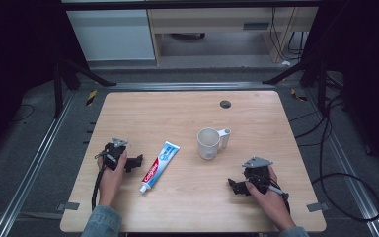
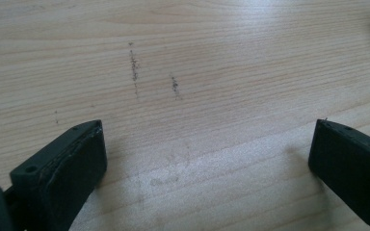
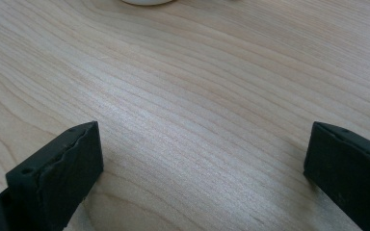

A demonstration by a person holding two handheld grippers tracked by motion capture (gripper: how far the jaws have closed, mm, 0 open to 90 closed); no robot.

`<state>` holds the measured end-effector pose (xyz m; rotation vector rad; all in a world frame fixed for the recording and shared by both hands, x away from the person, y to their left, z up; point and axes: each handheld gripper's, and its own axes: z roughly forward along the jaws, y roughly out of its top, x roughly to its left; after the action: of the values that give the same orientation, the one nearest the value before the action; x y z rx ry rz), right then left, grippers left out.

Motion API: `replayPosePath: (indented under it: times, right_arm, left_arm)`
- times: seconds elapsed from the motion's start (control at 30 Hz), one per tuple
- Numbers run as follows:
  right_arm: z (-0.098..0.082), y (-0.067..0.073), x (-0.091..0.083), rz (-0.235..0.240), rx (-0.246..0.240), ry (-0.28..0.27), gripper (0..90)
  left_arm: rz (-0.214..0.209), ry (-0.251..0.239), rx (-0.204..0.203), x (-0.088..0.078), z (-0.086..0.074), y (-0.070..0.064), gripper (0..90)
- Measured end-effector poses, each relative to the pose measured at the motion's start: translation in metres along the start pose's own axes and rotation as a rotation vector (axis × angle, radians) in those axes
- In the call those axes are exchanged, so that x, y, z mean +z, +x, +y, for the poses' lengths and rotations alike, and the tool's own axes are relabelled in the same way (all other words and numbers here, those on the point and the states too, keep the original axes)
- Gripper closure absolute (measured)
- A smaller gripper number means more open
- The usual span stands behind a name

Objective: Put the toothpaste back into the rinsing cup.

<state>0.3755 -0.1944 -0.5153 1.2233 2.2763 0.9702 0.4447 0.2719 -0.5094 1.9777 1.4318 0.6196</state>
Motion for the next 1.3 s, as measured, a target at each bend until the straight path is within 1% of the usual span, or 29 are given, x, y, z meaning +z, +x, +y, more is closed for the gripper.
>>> replayPosePath:
  times: [0.07, 0.13, 0.17, 0.23, 0.3, 0.33, 0.37, 0.43, 0.47, 0.53, 0.6, 0.7, 0.8, 0.9, 0.93, 0.97, 1.0, 1.03, 1.07, 1.13, 1.23, 1.3]
  right_arm:
    - [0.000, 0.000, 0.000, 0.000, 0.000, 0.000, 0.3]
    - [0.000, 0.000, 0.000, 0.000, 0.000, 0.000, 0.3]
    - [0.000, 0.000, 0.000, 0.000, 0.000, 0.000, 0.3]
    - [0.000, 0.000, 0.000, 0.000, 0.000, 0.000, 0.3]
    - [0.000, 0.000, 0.000, 0.000, 0.000, 0.000, 0.3]
    - [0.000, 0.000, 0.000, 0.000, 0.000, 0.000, 0.3]
    - [0.000, 0.000, 0.000, 0.000, 0.000, 0.000, 0.3]
    - [0.000, 0.000, 0.000, 0.000, 0.000, 0.000, 0.3]
    - [0.000, 0.000, 0.000, 0.000, 0.000, 0.000, 0.3]
    - [0.000, 0.000, 0.000, 0.000, 0.000, 0.000, 0.4]
    - [0.000, 0.000, 0.000, 0.000, 0.000, 0.000, 0.3]
    - [0.000, 0.000, 0.000, 0.000, 0.000, 0.000, 0.3]
    - [0.000, 0.000, 0.000, -0.001, 0.001, 0.002, 0.3]
    - [0.000, 0.000, 0.000, 0.000, 0.001, 0.000, 0.3]
    - [0.000, 0.000, 0.000, 0.000, 0.001, 0.000, 0.3]
    - [0.000, 0.000, 0.000, 0.000, 0.001, 0.000, 0.3]
    - [0.000, 0.000, 0.000, 0.000, 0.001, 0.002, 0.3]
    - [0.000, 0.000, 0.000, 0.000, 0.001, 0.001, 0.3]
    - [0.000, 0.000, 0.000, 0.000, 0.000, 0.000, 0.3]
    - [0.000, 0.000, 0.000, 0.000, 0.001, 0.000, 0.3]
    - [0.000, 0.000, 0.000, 0.000, 0.000, 0.000, 0.3]
    - [0.000, 0.000, 0.000, 0.000, 0.000, 0.000, 0.3]
  left_arm:
    - [0.000, 0.000, 0.000, 0.000, 0.000, 0.000, 0.0]
    - [-0.007, 0.000, 0.008, -0.001, 0.000, 0.001, 0.0]
    - [-0.009, 0.007, 0.014, -0.002, 0.000, 0.001, 0.0]
    - [-0.004, 0.003, 0.026, -0.010, 0.002, 0.000, 6.0]
    - [0.003, -0.012, 0.032, -0.023, 0.006, -0.001, 3.0]
    - [0.004, -0.013, 0.031, -0.032, 0.007, -0.001, 3.8]
    - [0.000, -0.008, 0.028, -0.039, 0.009, -0.001, 3.9]
    - [-0.008, 0.014, 0.033, -0.046, 0.009, -0.002, 3.2]
    - [-0.013, 0.035, 0.040, -0.051, 0.009, -0.003, 3.2]
    - [-0.024, 0.051, 0.056, -0.058, 0.009, -0.005, 3.2]
    - [-0.032, 0.053, 0.067, -0.066, 0.011, -0.008, 3.3]
    - [-0.044, 0.053, 0.098, -0.076, 0.018, -0.016, 3.7]
    - [-0.055, 0.065, 0.136, -0.085, 0.024, -0.026, 4.4]
    - [-0.071, 0.082, 0.163, -0.087, 0.029, -0.035, 5.4]
    - [-0.085, 0.086, 0.164, -0.087, 0.030, -0.038, 6.2]
    - [-0.107, 0.087, 0.158, -0.086, 0.030, -0.040, 7.2]
    - [-0.145, 0.091, 0.148, -0.086, 0.032, -0.042, 8.2]
    - [-0.156, 0.097, 0.145, -0.085, 0.033, -0.043, 8.8]
    - [-0.154, 0.113, 0.153, -0.084, 0.035, -0.045, 9.1]
    - [-0.128, 0.138, 0.179, -0.082, 0.040, -0.050, 10.2]
    - [-0.126, 0.180, 0.219, -0.078, 0.046, -0.059, 10.2]
    - [-0.122, 0.197, 0.233, -0.074, 0.050, -0.065, 10.2]
